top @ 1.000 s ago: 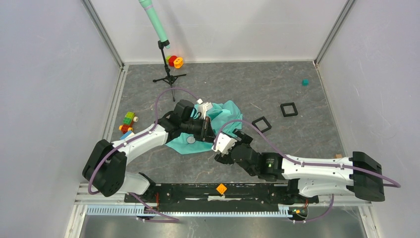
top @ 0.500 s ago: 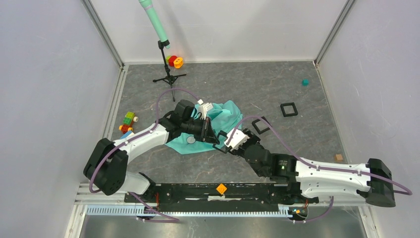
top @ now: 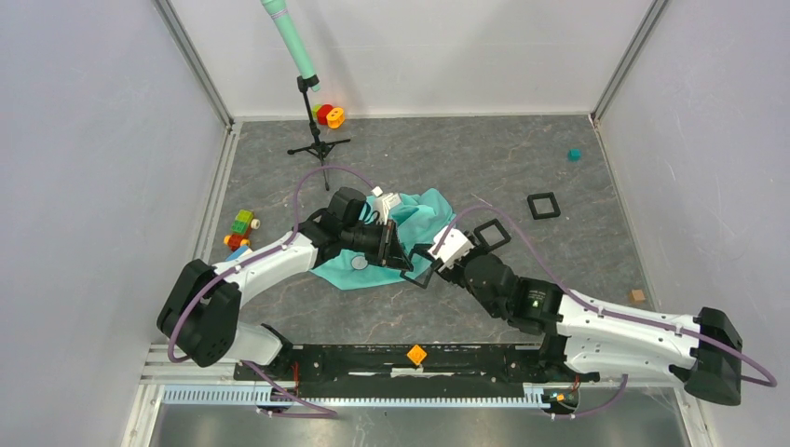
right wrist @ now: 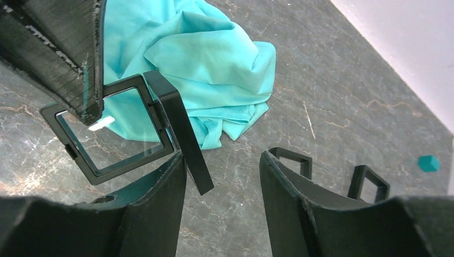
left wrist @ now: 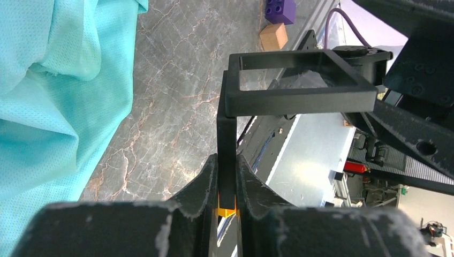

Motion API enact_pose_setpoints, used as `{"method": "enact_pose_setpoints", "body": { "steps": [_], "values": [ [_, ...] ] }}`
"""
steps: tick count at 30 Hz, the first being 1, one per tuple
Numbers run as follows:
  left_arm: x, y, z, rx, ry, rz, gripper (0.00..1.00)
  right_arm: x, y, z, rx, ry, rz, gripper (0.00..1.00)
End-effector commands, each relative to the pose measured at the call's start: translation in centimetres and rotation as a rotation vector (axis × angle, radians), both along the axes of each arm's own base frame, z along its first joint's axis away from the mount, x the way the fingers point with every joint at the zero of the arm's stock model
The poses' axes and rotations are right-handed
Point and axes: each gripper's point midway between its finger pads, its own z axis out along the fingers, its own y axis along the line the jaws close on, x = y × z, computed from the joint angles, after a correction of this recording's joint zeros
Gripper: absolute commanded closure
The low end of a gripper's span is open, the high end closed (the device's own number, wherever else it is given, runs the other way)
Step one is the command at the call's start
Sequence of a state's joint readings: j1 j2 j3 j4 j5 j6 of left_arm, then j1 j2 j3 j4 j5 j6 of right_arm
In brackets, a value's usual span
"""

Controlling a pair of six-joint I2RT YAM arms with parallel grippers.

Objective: Remove the brooch from the garment
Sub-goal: Adjust the brooch box.

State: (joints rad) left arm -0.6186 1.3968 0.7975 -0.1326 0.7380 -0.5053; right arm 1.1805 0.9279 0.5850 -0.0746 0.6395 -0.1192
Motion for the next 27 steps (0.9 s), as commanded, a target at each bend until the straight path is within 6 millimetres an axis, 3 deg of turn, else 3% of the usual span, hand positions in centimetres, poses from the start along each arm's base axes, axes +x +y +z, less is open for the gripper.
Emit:
{"method": "enact_pose_setpoints", "body": {
  "steps": [1,7,11,13,20,27],
  "values": [
    [-0.4,-0.6,1.6,-0.048,0.003,-0.030,0.83,0.8,0.5,2.1,0.120,0.040,0.022,0.43],
    [-0.7,-0.6,1.2,-0.044,0.010,-0.036,0.84,1.4,0.2,1.9,0.173,0.087,0.034,0.37],
    [-0.5,-0.9,1.7,-0.074,0.013,-0.027,0.84,0.0,1.2,1.9,0.208,0.097,0.156,0.24],
    [-0.6,-1.2,2.1,-0.099,0.031,-0.029,0.85,-0.6,1.5,2.1,0.227,0.089,0.205,0.22],
    [-0.9,-1.2,3.3,-0.118,0.044,-0.054,0.86,-1.7,1.7,2.6,0.262,0.076,0.267,0.26],
    [-1.1,-0.8,3.1,-0.093,0.040,-0.050,0.86,-2.0,1.3,3.0,0.286,0.073,0.268,0.43]
  ]
}}
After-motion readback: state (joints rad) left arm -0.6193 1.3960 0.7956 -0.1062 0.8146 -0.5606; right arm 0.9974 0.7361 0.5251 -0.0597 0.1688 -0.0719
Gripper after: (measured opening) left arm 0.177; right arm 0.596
